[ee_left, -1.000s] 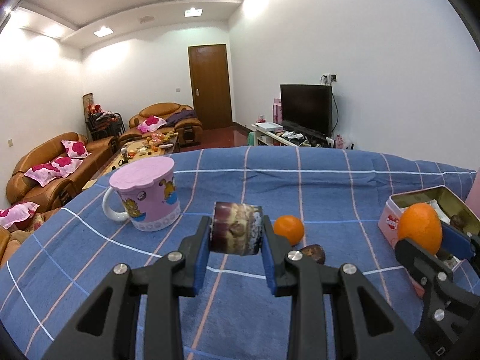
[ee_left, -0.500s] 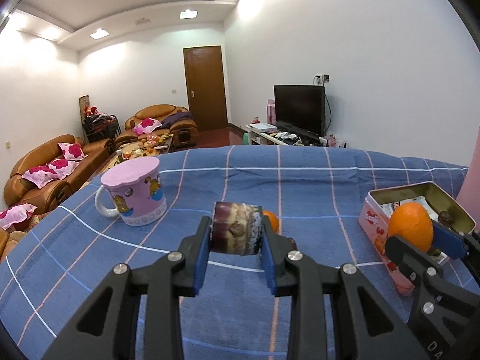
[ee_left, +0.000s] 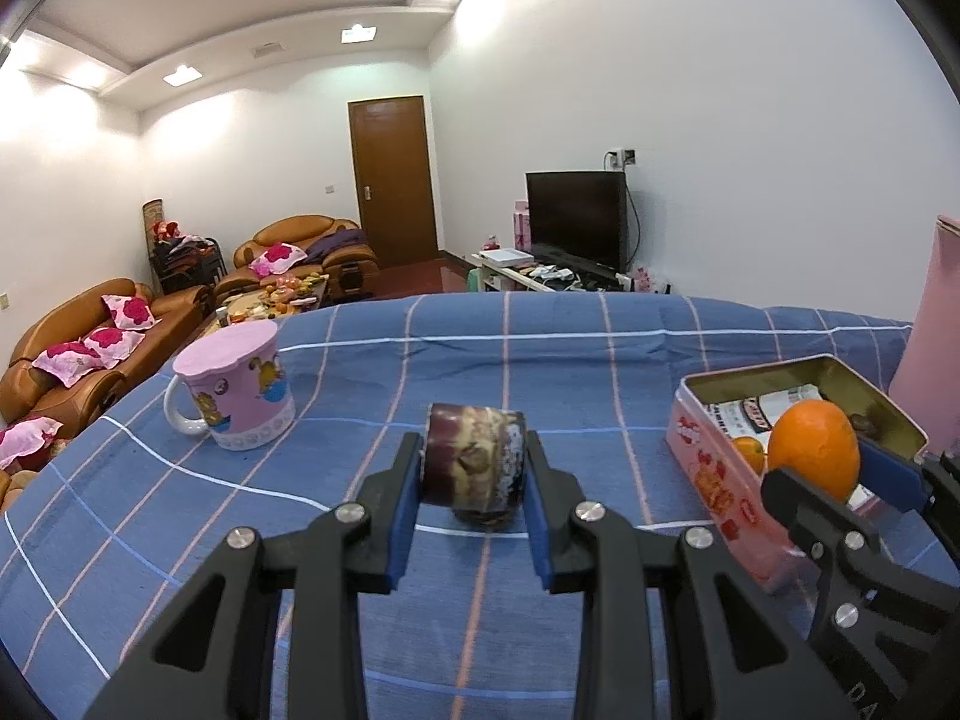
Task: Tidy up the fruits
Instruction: 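Carry the snack cake and orange in both tools over the pink tin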
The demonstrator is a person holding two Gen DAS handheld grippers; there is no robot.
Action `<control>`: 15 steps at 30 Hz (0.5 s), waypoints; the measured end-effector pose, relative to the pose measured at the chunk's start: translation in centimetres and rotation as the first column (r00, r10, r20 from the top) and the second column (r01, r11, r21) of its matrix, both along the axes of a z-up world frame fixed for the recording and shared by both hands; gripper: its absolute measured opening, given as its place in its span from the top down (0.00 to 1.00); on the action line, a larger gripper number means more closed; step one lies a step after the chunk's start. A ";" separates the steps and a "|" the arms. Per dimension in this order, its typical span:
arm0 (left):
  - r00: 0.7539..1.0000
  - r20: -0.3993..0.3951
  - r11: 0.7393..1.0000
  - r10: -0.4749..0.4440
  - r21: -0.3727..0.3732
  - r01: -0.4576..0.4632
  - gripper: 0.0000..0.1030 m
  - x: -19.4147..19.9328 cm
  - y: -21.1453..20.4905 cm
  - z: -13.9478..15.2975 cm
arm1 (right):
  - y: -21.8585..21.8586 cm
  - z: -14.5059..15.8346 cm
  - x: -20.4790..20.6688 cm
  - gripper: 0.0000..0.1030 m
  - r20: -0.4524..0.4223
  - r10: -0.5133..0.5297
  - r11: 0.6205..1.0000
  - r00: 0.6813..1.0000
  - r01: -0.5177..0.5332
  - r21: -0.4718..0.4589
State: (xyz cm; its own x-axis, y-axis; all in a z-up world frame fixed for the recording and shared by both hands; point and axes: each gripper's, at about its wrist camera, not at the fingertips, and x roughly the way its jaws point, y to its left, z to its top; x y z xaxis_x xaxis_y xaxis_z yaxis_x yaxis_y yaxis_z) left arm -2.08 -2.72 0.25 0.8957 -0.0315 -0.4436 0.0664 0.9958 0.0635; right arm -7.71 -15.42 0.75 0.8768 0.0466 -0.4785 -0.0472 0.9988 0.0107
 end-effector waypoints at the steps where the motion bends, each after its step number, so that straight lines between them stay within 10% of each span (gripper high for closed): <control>1: 1.000 0.001 1.000 -0.004 0.001 0.004 0.68 -0.1 -0.3 0.0 | -0.2 0.0 -0.1 0.53 0.000 -0.002 1.000 1.000 0.002 0.000; 15: 0.998 0.006 0.998 -0.067 0.020 0.067 0.68 -1.0 -3.9 0.1 | -3.1 0.2 -1.3 0.53 0.018 -0.032 0.999 0.999 0.033 -0.031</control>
